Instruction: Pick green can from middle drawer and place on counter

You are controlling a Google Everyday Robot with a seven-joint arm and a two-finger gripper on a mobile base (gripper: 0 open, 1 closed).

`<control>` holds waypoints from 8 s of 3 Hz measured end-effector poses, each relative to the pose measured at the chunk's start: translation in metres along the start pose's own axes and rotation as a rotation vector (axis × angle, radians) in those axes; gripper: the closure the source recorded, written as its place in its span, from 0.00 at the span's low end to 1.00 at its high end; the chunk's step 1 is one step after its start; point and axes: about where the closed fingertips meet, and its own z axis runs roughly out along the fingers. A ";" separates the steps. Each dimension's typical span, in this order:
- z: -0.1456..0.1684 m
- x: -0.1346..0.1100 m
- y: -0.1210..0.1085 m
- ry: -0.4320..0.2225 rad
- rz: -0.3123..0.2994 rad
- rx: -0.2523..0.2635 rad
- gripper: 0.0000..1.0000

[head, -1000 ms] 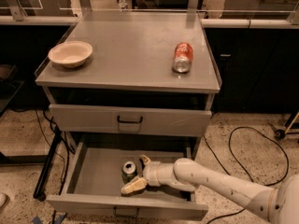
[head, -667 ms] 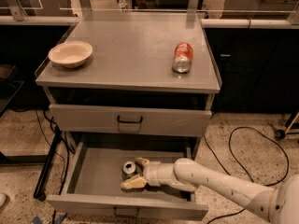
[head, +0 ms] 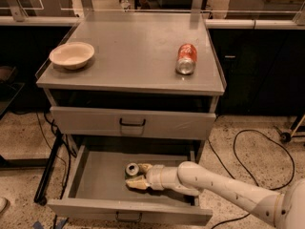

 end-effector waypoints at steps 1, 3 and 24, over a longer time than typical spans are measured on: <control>0.000 0.000 0.000 0.000 0.000 0.000 0.92; -0.041 -0.073 0.002 -0.006 -0.045 0.138 1.00; -0.244 -0.512 -0.001 -0.152 -0.466 0.274 1.00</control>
Offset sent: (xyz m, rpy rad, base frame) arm 0.0037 -0.0028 0.0449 -0.0216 -0.0657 -0.0979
